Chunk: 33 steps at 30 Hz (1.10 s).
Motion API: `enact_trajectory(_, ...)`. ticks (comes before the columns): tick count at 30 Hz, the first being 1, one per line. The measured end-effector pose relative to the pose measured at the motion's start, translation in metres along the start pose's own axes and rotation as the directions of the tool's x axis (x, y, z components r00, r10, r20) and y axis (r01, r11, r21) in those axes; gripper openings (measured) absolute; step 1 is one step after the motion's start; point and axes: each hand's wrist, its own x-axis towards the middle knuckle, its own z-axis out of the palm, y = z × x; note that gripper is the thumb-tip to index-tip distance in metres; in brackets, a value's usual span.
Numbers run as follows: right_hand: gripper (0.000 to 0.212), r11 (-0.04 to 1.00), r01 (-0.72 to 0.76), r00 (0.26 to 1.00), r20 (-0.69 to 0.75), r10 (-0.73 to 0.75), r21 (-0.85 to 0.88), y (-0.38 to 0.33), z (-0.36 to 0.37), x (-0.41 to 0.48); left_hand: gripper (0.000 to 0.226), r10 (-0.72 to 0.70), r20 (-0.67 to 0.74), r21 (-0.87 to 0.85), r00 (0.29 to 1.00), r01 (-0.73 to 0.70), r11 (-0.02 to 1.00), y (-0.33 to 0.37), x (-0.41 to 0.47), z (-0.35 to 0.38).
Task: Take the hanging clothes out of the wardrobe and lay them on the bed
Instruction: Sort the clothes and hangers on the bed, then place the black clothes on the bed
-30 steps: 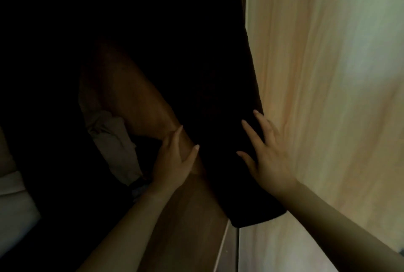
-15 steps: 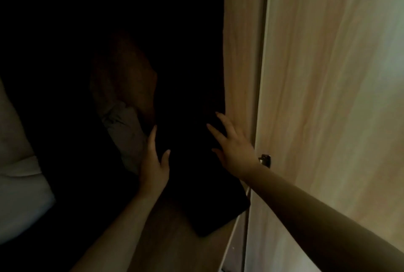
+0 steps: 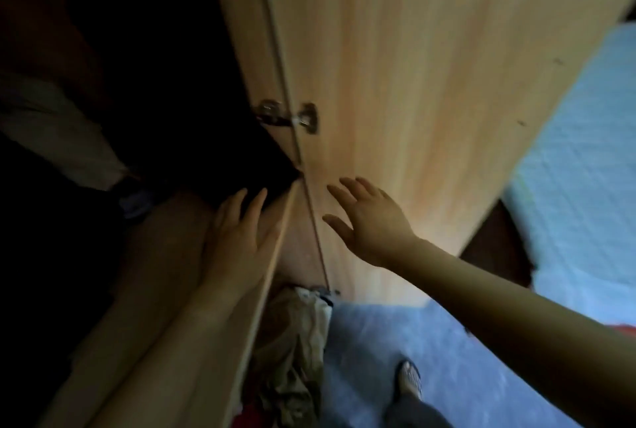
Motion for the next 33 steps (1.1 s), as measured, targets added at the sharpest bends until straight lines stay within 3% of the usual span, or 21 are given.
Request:
enact_trajectory(3,0.073,0.988,-0.155,0.988,-0.012,0.155,-0.006,0.047,-0.006,-0.068,0.064,0.226,0.088,0.035,0.970,-0.229,0.973,0.054,-0.003,0.030)
enact_trajectory(7,0.065,0.925,-0.376,0.925,-0.033,0.377,0.052,0.114,-0.011,-0.161,0.077,0.306,0.306,-0.120,0.902,-0.282,0.952,0.144,-0.016,0.083)
enact_trajectory(10,0.062,0.845,-0.522,0.849,-0.029,0.528,0.111,0.163,-0.017,-0.233,0.075,0.413,0.399,-0.228,0.819,-0.347,0.909,0.218,-0.037,0.130)
enact_trajectory(13,0.061,0.736,-0.662,0.737,-0.058,0.674,0.142,0.213,-0.025,-0.307,0.070,0.505,0.442,-0.333,0.741,-0.387,0.860,0.302,-0.054,0.175)
enact_trajectory(18,0.065,0.480,-0.858,0.477,-0.061,0.877,0.183,0.300,-0.056,-0.434,0.056,0.750,0.438,-0.469,0.496,-0.586,0.661,0.464,-0.072,0.261)
enact_trajectory(22,0.070,0.252,-0.946,0.236,-0.100,0.967,0.204,0.362,-0.095,-0.531,0.058,0.867,0.400,-0.526,0.296,-0.700,0.482,0.612,-0.094,0.310)
enact_trajectory(26,0.071,0.102,-0.963,0.067,-0.149,0.987,0.248,0.416,-0.127,-0.593,0.060,0.912,0.379,-0.575,0.154,-0.733,0.363,0.727,-0.113,0.338)
enact_trajectory(30,0.071,0.054,-0.952,0.010,-0.146,0.989,0.302,0.482,-0.141,-0.617,0.063,0.912,0.399,-0.606,0.093,-0.720,0.338,0.801,-0.115,0.371)
enact_trajectory(33,0.073,0.042,-0.941,0.001,-0.123,0.992,0.335,0.548,-0.153,-0.626,0.061,0.902,0.419,-0.601,0.109,-0.711,0.365,0.852,-0.100,0.405)
